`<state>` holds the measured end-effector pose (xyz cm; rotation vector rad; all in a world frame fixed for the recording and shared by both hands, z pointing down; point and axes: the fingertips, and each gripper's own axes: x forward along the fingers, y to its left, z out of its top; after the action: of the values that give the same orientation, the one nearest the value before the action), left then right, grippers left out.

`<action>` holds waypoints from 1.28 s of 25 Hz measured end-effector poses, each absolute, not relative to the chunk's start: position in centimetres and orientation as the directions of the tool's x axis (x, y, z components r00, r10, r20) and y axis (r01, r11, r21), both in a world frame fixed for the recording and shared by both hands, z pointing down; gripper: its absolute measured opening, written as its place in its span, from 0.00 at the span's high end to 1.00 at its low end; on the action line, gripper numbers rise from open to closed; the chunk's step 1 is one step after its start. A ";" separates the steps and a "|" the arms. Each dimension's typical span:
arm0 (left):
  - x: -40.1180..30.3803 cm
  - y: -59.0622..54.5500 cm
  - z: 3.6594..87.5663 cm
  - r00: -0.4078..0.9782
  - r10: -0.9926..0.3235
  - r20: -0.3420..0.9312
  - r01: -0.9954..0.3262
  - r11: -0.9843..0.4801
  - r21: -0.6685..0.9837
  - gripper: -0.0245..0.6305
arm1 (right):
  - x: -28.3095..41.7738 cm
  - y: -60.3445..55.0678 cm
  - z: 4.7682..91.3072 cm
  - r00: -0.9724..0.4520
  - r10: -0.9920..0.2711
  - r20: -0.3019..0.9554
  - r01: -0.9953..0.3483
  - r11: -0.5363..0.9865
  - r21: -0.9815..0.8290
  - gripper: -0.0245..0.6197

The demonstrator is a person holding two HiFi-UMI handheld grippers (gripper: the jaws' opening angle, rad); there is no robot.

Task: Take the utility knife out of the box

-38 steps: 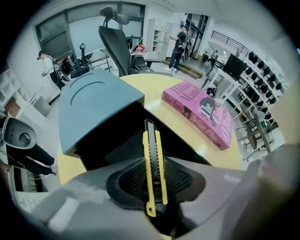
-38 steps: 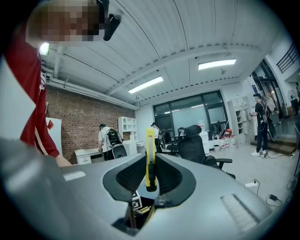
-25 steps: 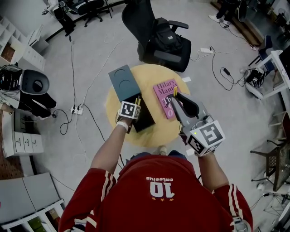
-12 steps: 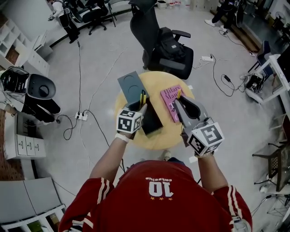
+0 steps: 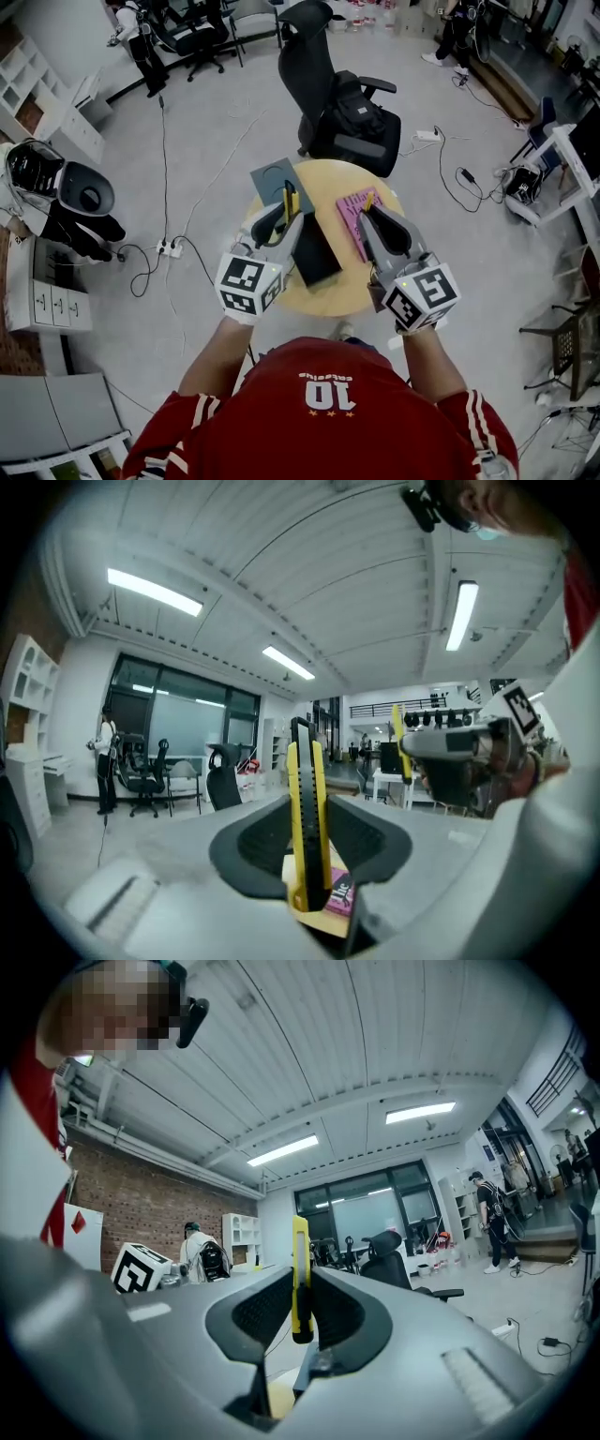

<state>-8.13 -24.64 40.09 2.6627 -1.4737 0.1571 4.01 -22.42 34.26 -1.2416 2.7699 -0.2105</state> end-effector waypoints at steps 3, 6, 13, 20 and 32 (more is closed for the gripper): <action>-8.1 -23.2 36.7 0.514 -0.855 0.060 -0.853 -0.518 -0.068 0.77 | 3.7 -22.1 33.3 -0.654 -0.755 -0.054 -0.739 0.653 -0.168 0.88; -8.5 -22.1 34.5 0.490 -0.872 0.001 -0.860 -0.483 -0.161 0.77 | 3.7 -21.9 32.8 -0.643 -0.762 -0.071 -0.745 0.645 -0.171 0.88; -9.6 -20.8 31.6 0.449 -0.890 -0.083 -0.889 -0.436 -0.140 0.77 | 3.8 -21.4 31.6 -0.610 -0.785 -0.107 -0.775 0.619 -0.126 0.88; -11.2 -20.5 31.7 0.419 -0.905 -0.076 -0.905 -0.410 -0.116 0.77 | 3.7 -21.4 30.5 -0.573 -0.808 -0.139 -0.803 0.587 -0.102 0.88; -13.6 -21.1 32.0 0.356 -0.931 -0.077 -0.932 -0.348 -0.100 0.77 | 5.1 -22.3 30.6 -0.524 -0.842 -0.129 -0.834 0.538 -0.125 0.88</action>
<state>-13.60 -21.07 32.01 2.6880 -1.8583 -0.0112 5.12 -22.28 30.63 -1.4302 2.5985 -0.0712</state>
